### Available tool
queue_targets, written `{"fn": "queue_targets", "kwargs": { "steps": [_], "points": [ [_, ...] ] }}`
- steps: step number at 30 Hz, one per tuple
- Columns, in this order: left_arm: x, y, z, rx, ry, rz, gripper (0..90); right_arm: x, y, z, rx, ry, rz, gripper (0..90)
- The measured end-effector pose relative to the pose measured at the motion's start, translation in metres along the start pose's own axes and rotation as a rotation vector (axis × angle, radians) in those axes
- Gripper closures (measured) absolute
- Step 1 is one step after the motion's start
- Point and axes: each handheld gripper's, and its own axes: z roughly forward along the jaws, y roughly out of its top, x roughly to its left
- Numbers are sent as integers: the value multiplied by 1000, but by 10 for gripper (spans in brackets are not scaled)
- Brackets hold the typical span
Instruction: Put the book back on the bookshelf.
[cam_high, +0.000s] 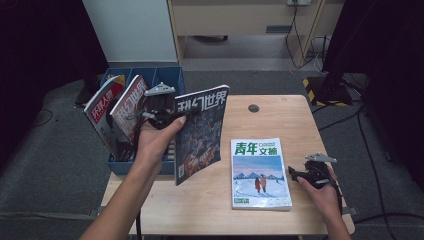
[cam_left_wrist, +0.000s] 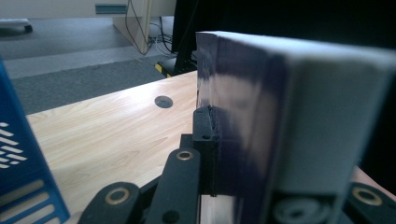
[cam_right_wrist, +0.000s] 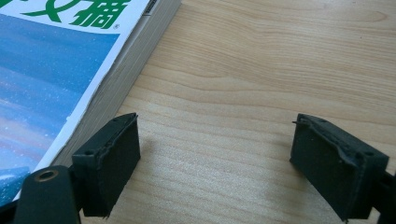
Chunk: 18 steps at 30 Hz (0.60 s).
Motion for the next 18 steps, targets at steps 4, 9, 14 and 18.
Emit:
{"fn": "queue_targets", "kwargs": {
  "steps": [4,9,14,18],
  "points": [
    [4,2,-11,-9,11,-2,821,0,0,0,0,2,0,156],
    [9,6,-28,-29,30,0,821,0,0,0,-3,4,-7,156],
    [16,7,-40,-43,46,-9,821,0,0,0,-2,8,-14,155],
    [21,6,-47,-45,60,-12,821,0,0,0,1,9,-19,155]
  ]
}}
